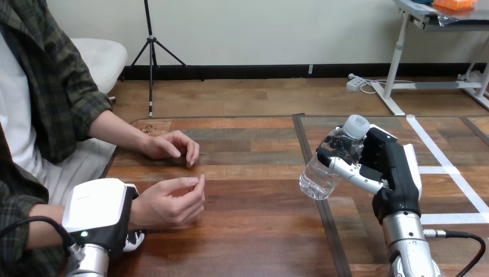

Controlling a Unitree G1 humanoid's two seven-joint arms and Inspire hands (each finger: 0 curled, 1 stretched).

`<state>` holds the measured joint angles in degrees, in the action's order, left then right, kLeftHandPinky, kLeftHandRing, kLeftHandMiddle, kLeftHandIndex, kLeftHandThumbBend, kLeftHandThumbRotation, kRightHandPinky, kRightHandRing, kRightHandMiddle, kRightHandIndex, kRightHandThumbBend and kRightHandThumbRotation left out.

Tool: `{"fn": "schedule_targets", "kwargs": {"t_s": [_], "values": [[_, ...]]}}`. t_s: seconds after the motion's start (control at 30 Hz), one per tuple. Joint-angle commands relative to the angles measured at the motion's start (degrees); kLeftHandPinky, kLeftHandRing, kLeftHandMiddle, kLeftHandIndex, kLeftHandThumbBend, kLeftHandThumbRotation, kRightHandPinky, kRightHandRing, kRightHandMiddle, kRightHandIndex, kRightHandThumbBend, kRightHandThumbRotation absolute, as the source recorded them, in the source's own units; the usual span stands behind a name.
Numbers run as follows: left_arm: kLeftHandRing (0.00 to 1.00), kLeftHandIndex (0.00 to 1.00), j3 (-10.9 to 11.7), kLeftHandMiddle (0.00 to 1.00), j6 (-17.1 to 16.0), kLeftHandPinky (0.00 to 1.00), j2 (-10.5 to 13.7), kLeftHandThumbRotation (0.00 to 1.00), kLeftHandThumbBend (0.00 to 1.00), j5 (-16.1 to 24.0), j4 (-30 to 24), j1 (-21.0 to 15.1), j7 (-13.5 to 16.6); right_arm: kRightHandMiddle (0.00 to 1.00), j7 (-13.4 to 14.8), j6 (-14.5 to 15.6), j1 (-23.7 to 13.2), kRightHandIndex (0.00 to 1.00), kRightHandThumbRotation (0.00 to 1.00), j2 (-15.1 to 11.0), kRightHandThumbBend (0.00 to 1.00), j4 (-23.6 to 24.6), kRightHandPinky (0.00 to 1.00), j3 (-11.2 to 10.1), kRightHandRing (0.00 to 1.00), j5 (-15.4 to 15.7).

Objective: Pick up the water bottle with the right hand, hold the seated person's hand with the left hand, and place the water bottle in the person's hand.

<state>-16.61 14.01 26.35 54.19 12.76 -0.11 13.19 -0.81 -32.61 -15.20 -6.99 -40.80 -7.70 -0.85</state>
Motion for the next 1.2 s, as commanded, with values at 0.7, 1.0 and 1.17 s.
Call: {"fn": "schedule_targets", "kwargs": {"t_s": [0.7,1.0,1.17], "values": [[0.5,0.55,0.58,0.54,-5.08,0.46,-0.31,0.0,0.76,-5.56,2.94,-0.06,5.37,0.52,0.17,-2.46,-4.8,0.54,0.0,-0.89,0.68,2.08,0.44,-0.27,0.48,-0.2],[0.5,0.54,0.65,0.53,-7.9,0.46,-0.26,0.0,0.74,-7.12,2.27,0.42,7.01,0.52,0.53,-1.83,-4.81,0.54,0.0,-0.68,0.68,2.37,0.44,-0.42,0.48,-0.33],[0.49,0.53,1.0,0.52,-9.9,0.44,-0.55,0.0,0.75,-8.45,2.41,0.51,8.57,0.52,0.98,-1.99,-4.87,0.54,0.0,-0.85,0.68,2.39,0.44,-0.28,0.49,0.27]]}}
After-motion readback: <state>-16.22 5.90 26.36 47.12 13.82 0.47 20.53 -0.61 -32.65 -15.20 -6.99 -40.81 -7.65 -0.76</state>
